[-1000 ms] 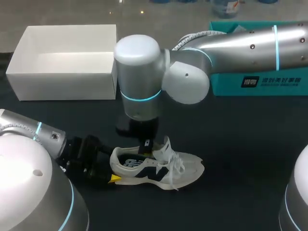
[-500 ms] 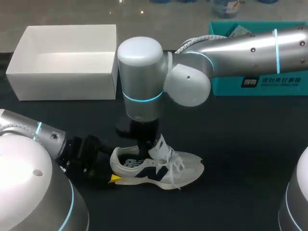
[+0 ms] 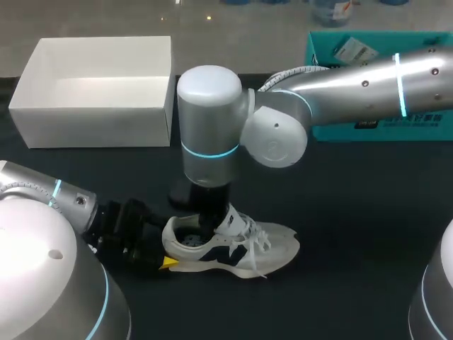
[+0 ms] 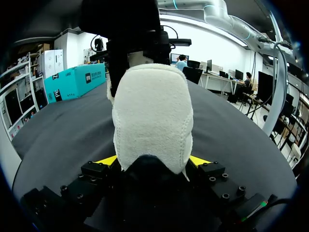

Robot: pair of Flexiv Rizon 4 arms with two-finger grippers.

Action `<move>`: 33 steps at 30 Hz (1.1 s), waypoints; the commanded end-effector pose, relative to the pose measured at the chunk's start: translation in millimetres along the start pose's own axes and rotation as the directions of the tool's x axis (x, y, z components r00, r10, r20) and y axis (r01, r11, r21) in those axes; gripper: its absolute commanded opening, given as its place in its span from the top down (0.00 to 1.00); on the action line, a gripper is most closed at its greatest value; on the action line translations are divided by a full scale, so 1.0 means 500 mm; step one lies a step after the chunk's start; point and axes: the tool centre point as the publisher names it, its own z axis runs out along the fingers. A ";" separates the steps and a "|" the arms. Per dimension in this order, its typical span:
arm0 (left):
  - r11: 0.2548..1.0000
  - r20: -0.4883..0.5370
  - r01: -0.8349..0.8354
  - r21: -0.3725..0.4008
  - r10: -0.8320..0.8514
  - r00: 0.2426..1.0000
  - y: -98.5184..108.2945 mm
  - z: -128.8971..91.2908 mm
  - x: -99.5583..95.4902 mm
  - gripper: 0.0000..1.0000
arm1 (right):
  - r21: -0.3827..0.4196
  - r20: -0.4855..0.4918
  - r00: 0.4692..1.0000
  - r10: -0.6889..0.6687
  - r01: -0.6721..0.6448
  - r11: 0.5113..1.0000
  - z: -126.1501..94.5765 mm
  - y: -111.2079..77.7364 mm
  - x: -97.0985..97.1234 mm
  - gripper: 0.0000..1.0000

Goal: Take the shoe out of the shoebox, open the shoe tongue, remove and reinsert the insole, then place the shoe into the shoebox

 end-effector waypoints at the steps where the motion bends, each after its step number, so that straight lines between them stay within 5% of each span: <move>1: 1.000 -0.003 -0.001 -0.003 0.001 1.000 0.028 0.023 -0.008 1.00 | 0.000 -0.046 0.999 -0.012 0.012 1.000 0.085 0.043 -0.005 0.52; 4: 1.000 -0.003 -0.001 -0.003 0.001 1.000 0.028 0.023 -0.008 1.00 | -0.013 -0.072 0.997 -0.020 0.019 1.000 0.098 0.045 0.013 0.61; 6: 1.000 -0.003 -0.001 -0.003 0.001 1.000 0.028 0.023 -0.008 1.00 | -0.020 -0.090 0.996 -0.022 0.020 1.000 0.098 0.037 0.022 1.00; 33: 1.000 -0.003 -0.001 -0.003 0.001 1.000 0.028 0.023 -0.008 1.00 | 0.007 -0.053 0.998 -0.026 0.026 1.000 -0.085 -0.001 0.010 1.00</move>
